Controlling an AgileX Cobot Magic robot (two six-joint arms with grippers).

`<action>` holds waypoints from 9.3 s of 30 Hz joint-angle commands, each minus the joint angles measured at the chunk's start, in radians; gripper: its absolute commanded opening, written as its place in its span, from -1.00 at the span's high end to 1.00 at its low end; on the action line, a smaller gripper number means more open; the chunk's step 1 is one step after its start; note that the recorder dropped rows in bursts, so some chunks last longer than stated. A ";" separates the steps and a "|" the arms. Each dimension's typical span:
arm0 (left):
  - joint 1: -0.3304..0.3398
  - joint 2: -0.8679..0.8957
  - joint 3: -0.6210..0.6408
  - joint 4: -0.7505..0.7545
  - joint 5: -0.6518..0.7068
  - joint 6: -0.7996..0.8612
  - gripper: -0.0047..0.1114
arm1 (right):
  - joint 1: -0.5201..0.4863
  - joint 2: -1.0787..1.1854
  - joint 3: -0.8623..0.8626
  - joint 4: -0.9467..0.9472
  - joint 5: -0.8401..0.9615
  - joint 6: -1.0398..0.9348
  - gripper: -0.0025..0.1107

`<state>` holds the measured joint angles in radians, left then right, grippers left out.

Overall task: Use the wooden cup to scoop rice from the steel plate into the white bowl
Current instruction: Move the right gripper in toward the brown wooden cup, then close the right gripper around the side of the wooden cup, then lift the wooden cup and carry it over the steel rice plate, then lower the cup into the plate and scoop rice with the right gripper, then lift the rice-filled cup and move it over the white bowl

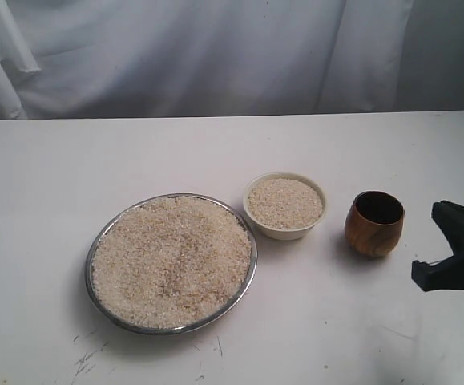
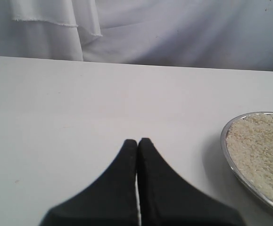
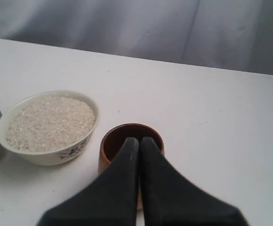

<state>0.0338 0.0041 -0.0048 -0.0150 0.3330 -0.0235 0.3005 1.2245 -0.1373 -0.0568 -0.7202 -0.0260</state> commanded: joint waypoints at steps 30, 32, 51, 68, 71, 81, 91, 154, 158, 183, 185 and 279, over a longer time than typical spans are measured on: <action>-0.003 -0.004 0.005 0.001 -0.014 0.000 0.92 | -0.033 0.534 -0.030 -0.071 -0.429 -0.067 -0.91; -0.003 -0.004 0.005 0.001 -0.014 0.000 0.92 | -0.045 0.582 -0.037 -0.089 -0.495 -0.055 -0.91; -0.003 -0.004 0.005 0.001 -0.014 0.000 0.92 | -0.144 0.817 -0.251 -0.303 -0.466 0.068 -0.91; -0.003 -0.004 0.005 0.001 -0.014 0.000 0.92 | -0.155 0.909 -0.341 -0.379 -0.428 0.184 -0.08; -0.003 -0.004 0.005 0.001 -0.014 0.000 0.92 | -0.155 0.907 -0.341 -0.425 -0.435 0.186 0.28; -0.003 -0.004 0.005 0.001 -0.014 0.000 0.92 | -0.155 0.907 -0.331 -0.442 -0.421 0.257 0.53; -0.003 -0.004 0.005 0.001 -0.014 0.000 0.92 | -0.155 0.827 -0.309 -0.467 -0.366 0.248 0.91; -0.003 -0.004 0.005 0.001 -0.014 0.000 0.92 | 0.690 0.872 -1.160 -1.688 1.341 -0.076 0.96; -0.003 -0.004 0.005 0.001 -0.014 0.000 0.92 | 0.692 0.887 -1.160 -1.688 1.321 -0.067 0.96; -0.003 -0.004 0.005 0.001 -0.014 0.000 0.92 | 0.787 0.939 -1.158 -1.097 1.222 -0.494 0.96; -0.003 -0.004 0.005 0.001 -0.014 0.000 0.92 | 0.787 0.939 -1.158 -1.007 1.217 -0.562 0.96; -0.003 -0.004 0.005 0.001 -0.014 0.000 0.92 | 0.377 0.786 -1.366 -0.602 1.487 -0.897 0.96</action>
<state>0.0338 0.0041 -0.0048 -0.0150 0.3330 -0.0235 0.6609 1.9969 -1.4968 -0.5860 0.7653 -0.9365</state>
